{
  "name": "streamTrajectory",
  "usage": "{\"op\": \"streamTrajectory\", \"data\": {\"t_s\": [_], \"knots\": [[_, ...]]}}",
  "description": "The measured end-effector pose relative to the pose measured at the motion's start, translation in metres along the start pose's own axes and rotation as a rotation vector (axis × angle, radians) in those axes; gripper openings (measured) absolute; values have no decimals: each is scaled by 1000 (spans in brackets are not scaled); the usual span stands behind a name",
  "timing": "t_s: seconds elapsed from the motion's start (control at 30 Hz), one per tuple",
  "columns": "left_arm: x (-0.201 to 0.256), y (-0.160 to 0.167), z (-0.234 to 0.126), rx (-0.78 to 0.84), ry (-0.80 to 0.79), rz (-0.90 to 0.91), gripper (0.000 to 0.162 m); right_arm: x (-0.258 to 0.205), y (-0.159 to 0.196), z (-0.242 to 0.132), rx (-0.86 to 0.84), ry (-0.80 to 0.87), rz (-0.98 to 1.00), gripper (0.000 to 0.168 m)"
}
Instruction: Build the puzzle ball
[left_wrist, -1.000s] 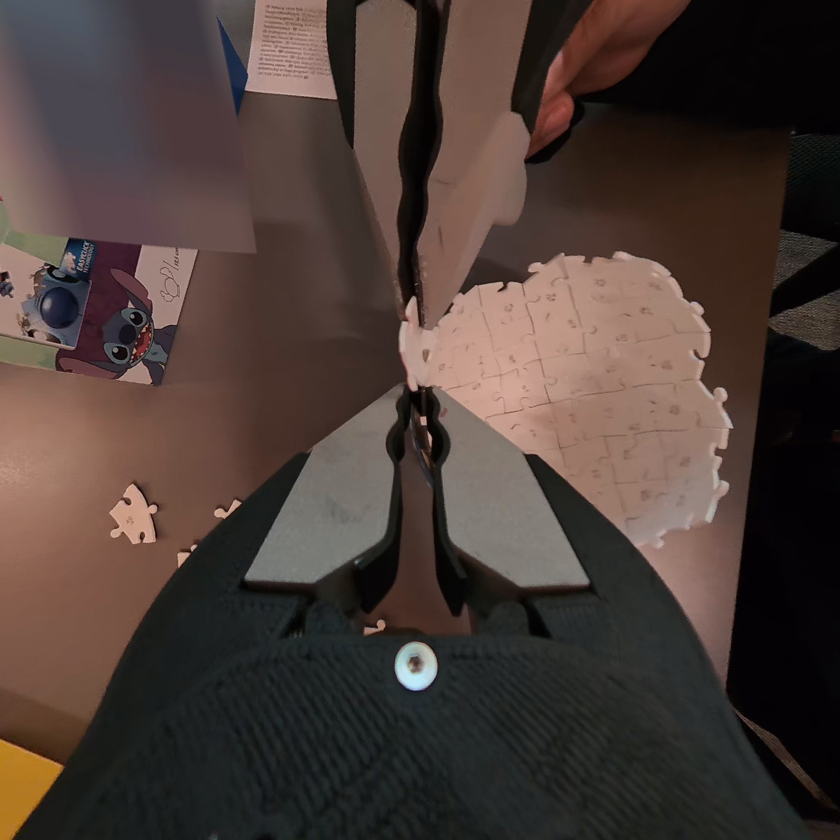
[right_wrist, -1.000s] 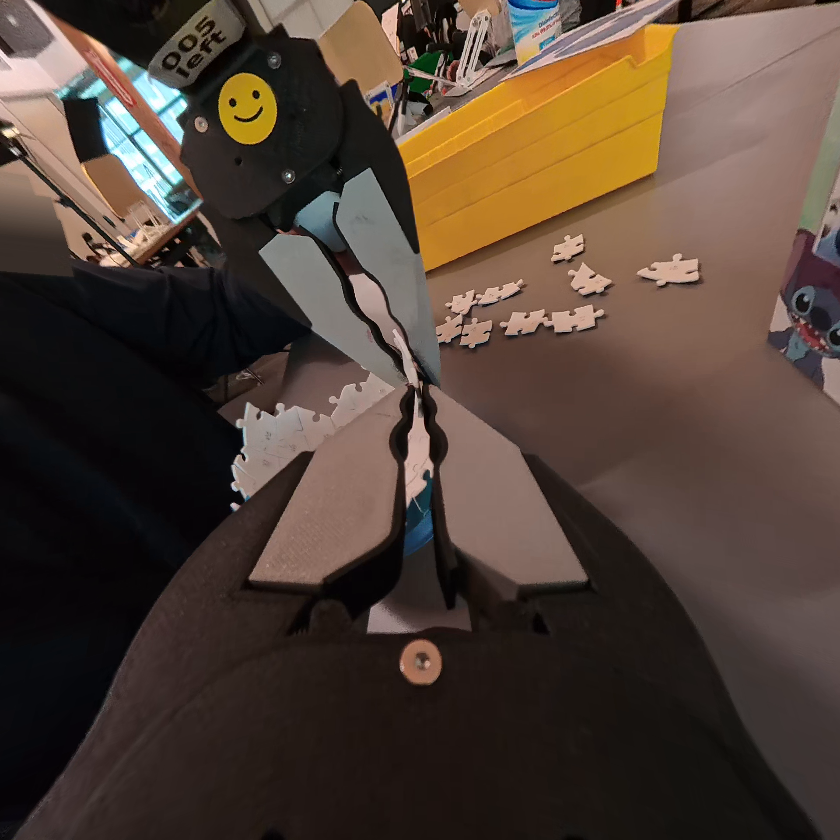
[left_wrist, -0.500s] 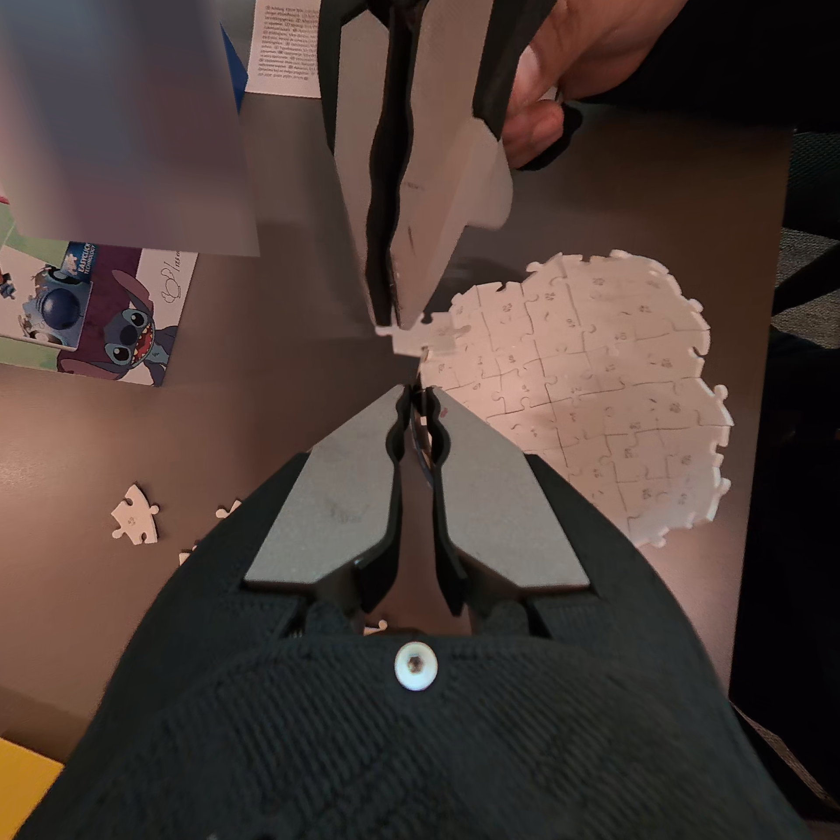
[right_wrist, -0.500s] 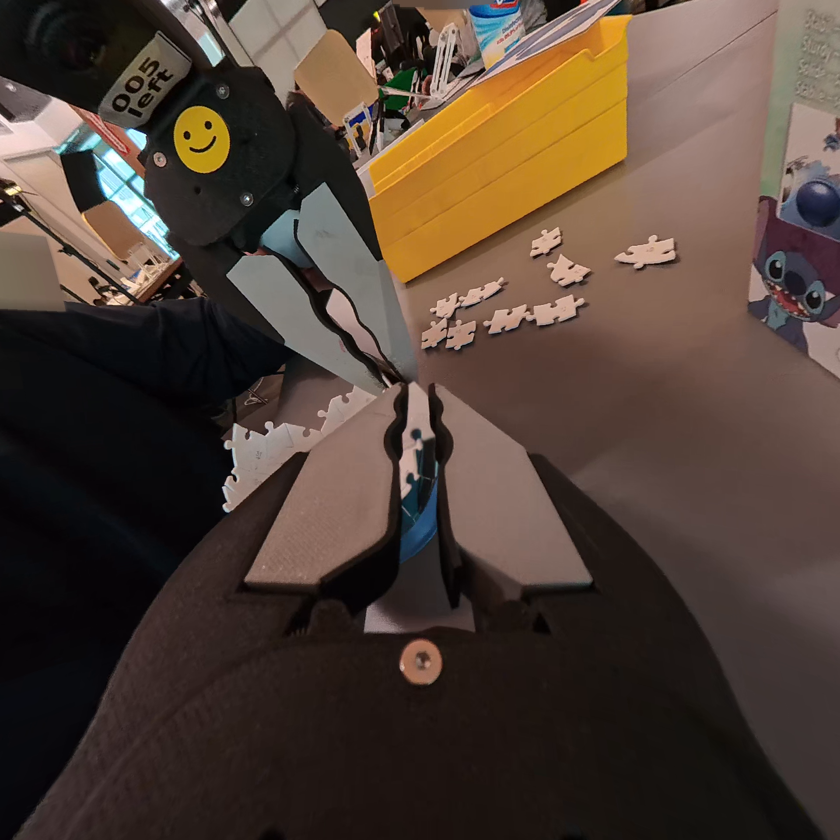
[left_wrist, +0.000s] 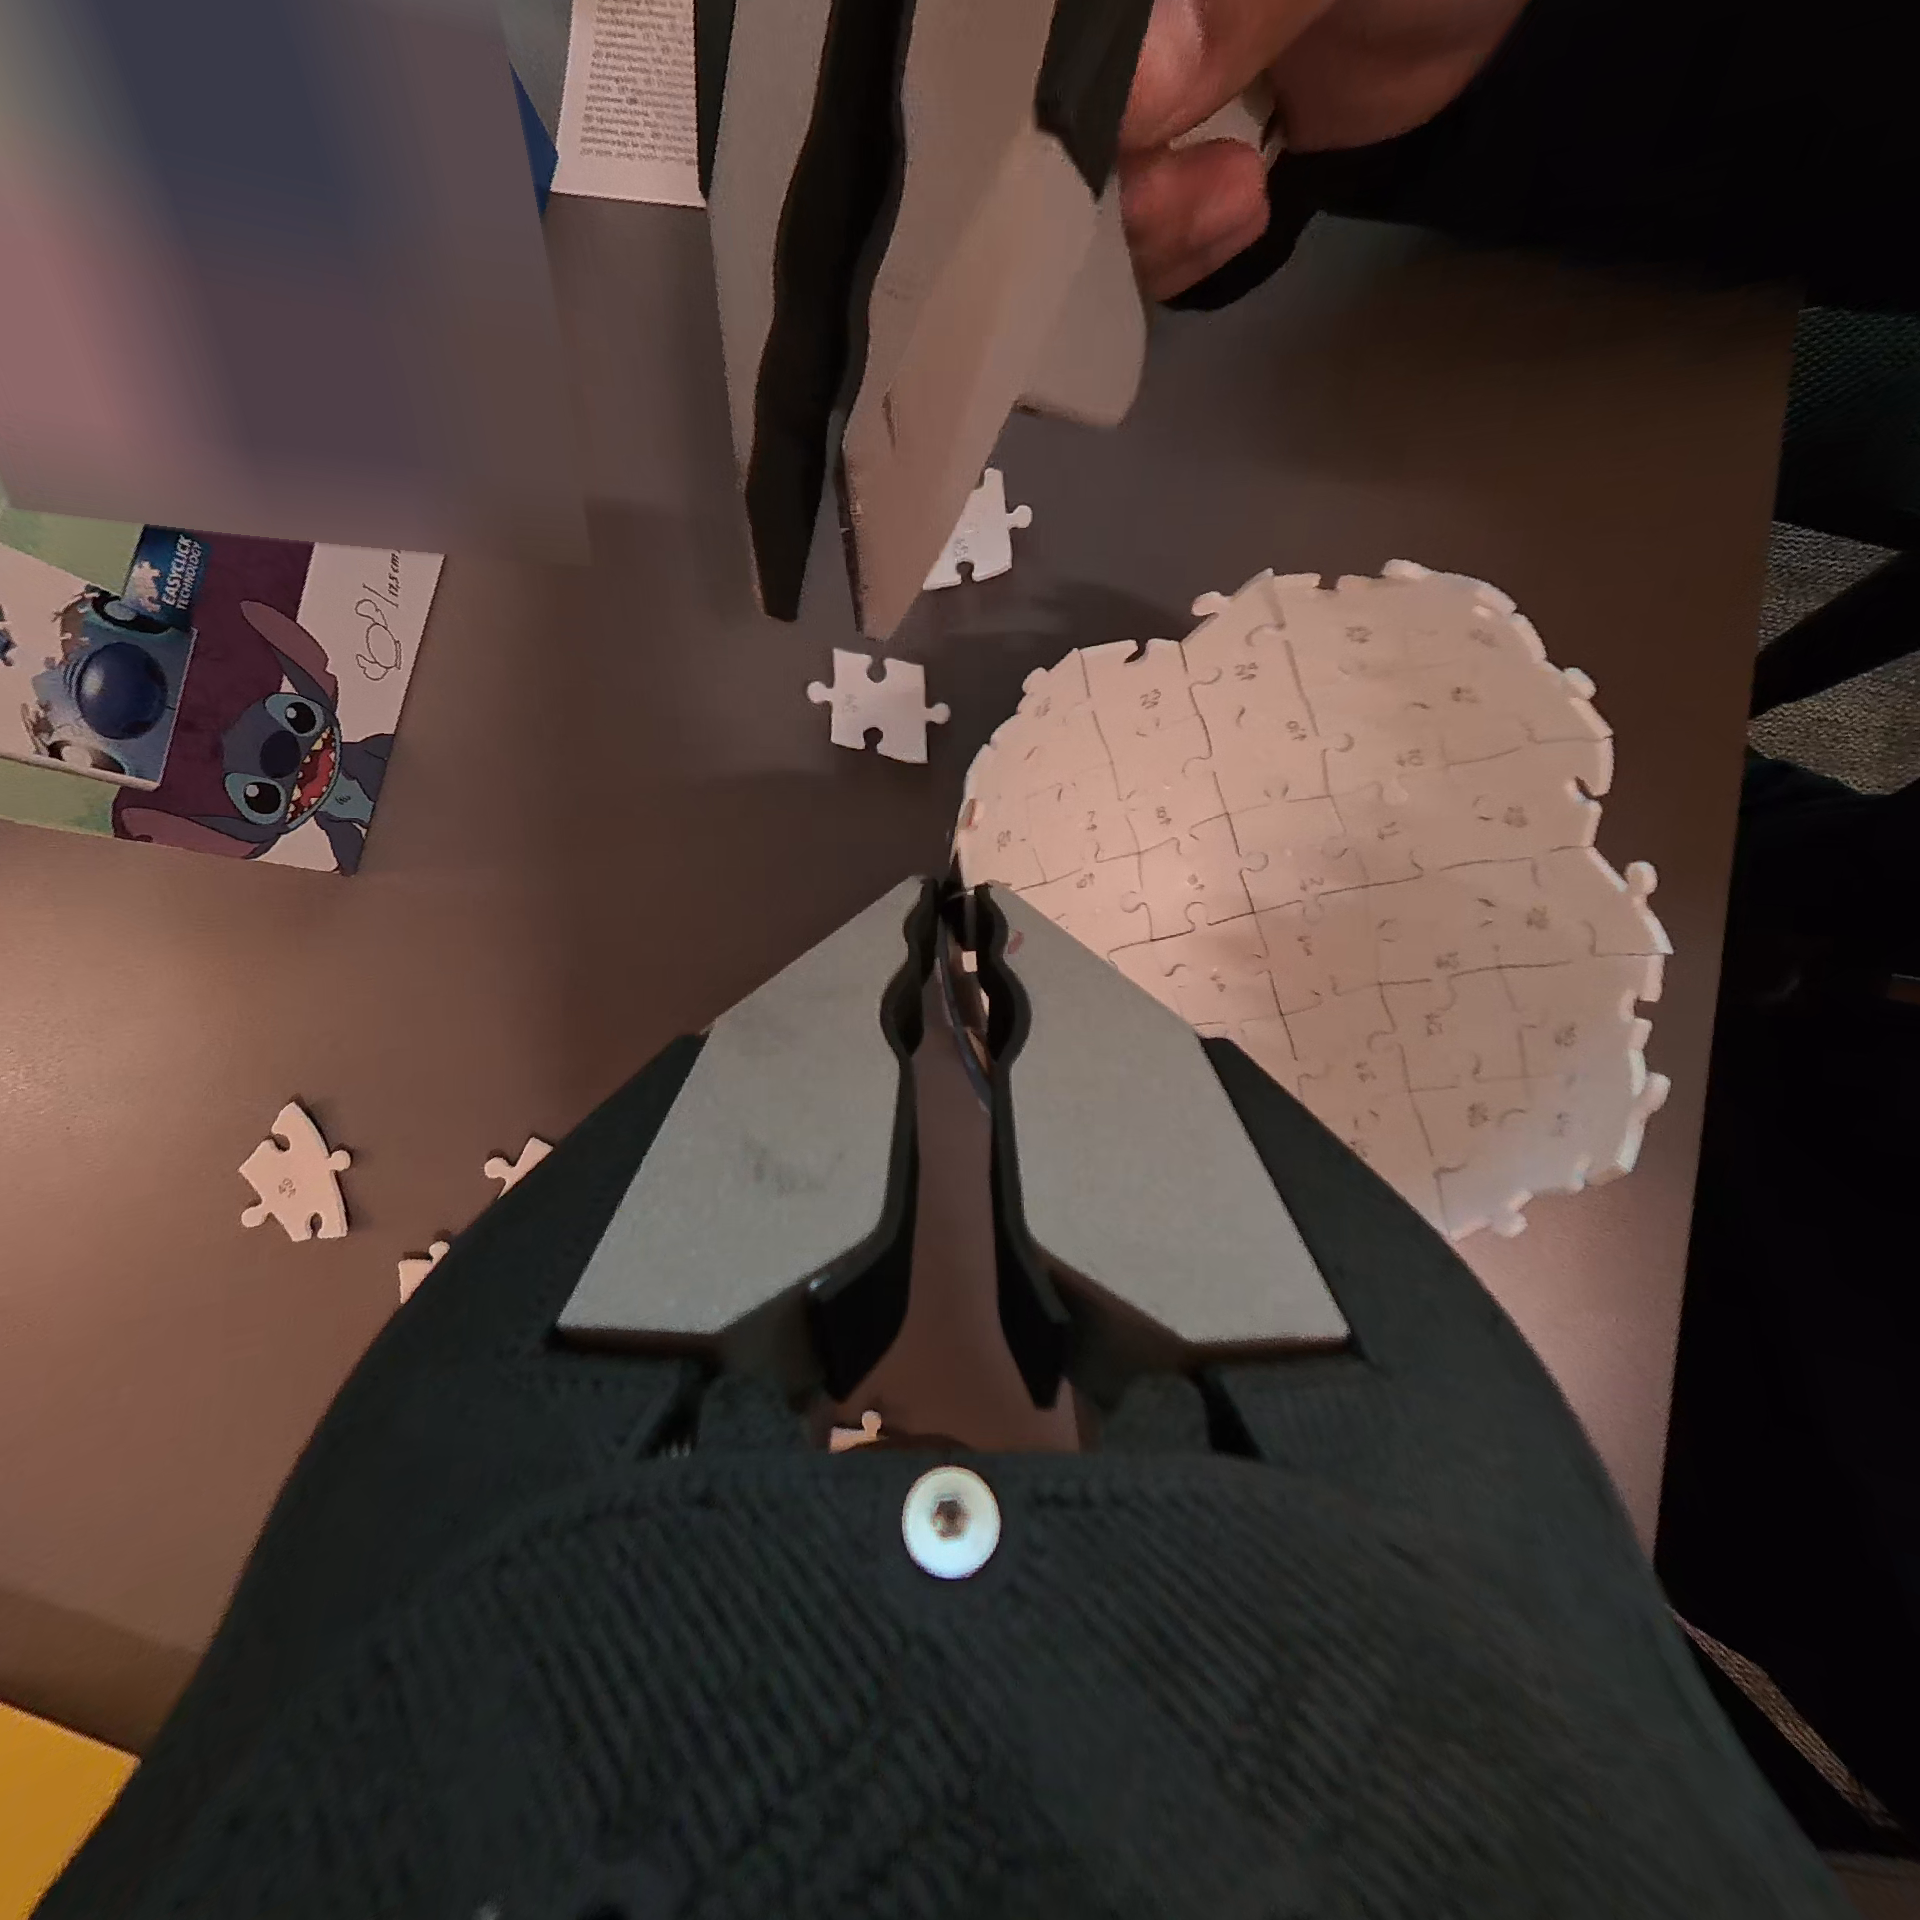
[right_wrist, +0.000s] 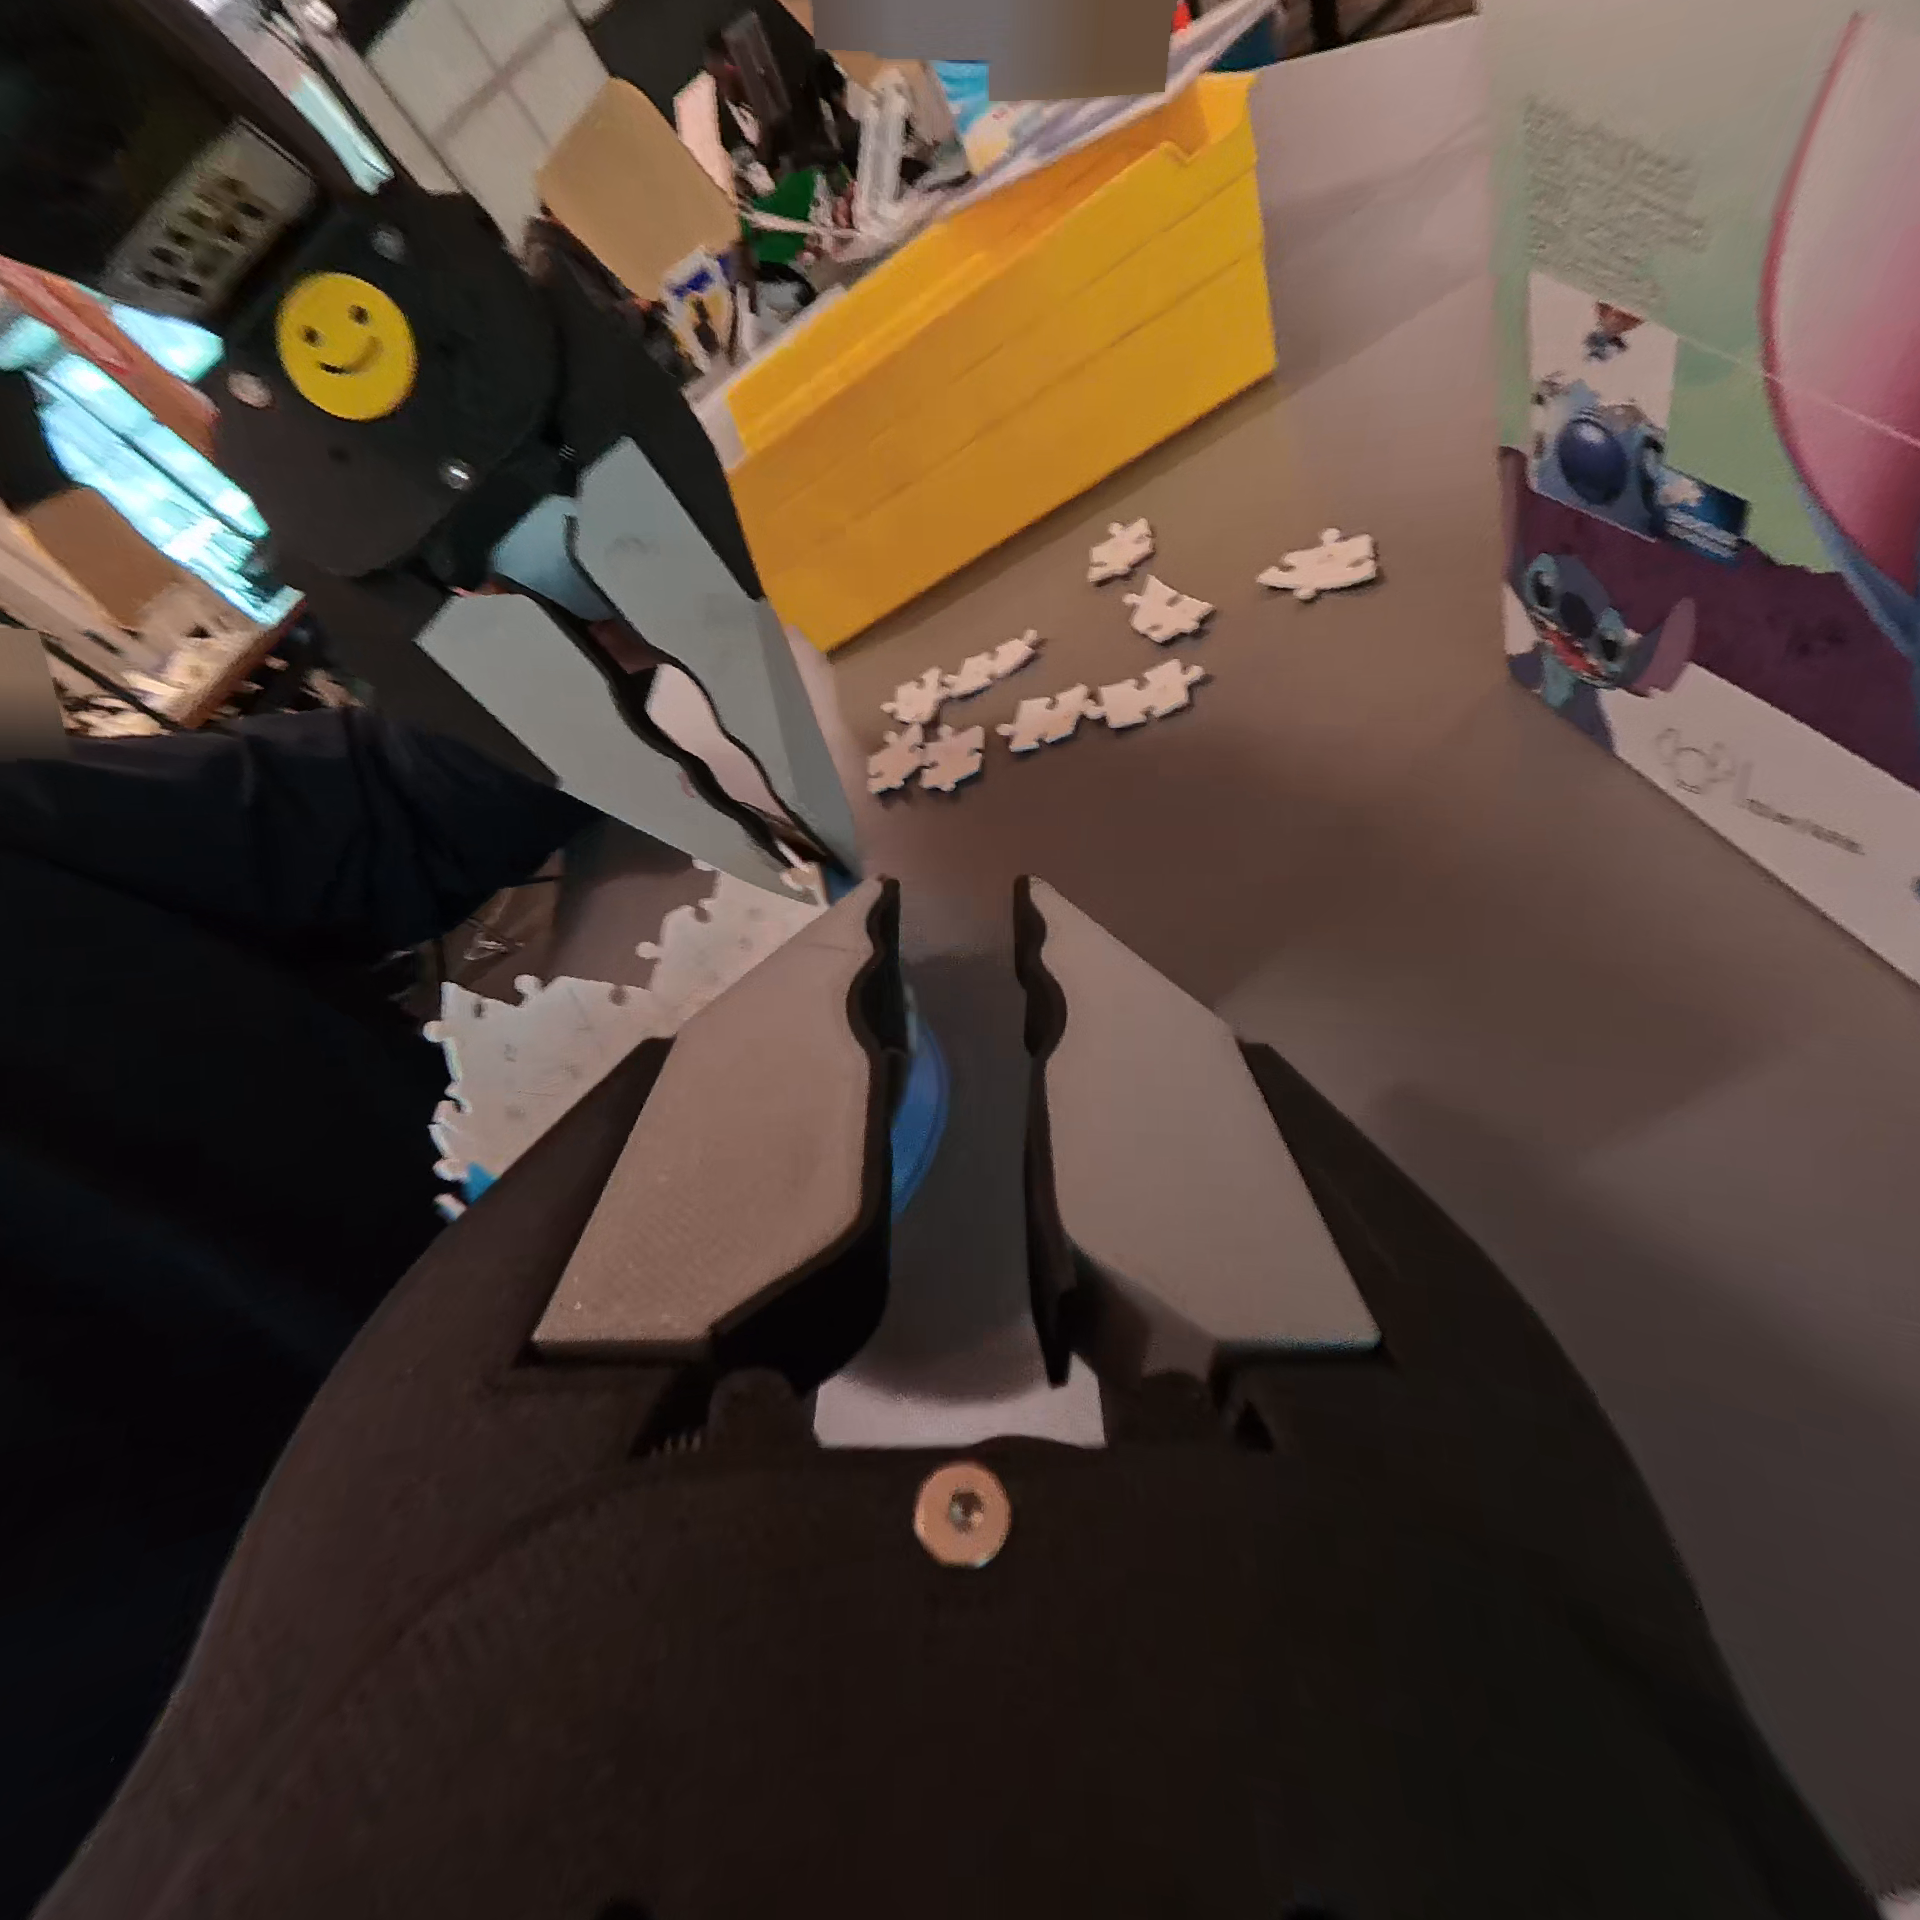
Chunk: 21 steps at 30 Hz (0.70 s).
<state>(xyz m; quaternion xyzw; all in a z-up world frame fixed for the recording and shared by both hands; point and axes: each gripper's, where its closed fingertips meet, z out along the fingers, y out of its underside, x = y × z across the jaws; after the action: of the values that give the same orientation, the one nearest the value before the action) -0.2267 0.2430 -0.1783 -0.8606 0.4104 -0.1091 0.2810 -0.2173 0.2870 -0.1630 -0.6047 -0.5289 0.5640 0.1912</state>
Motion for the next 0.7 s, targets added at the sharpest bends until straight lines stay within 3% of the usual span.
{"op": "streamTrajectory", "data": {"t_s": [0.23, 0.7], "knots": [[0, 0, -3, 1, 4, -8, 9, 41, 39, 0, -230, 258, -72, 25], [-15, -8, -39, 96, -12, -48, 12, 46, 73, 6, -444, 288, -342, 45]]}}
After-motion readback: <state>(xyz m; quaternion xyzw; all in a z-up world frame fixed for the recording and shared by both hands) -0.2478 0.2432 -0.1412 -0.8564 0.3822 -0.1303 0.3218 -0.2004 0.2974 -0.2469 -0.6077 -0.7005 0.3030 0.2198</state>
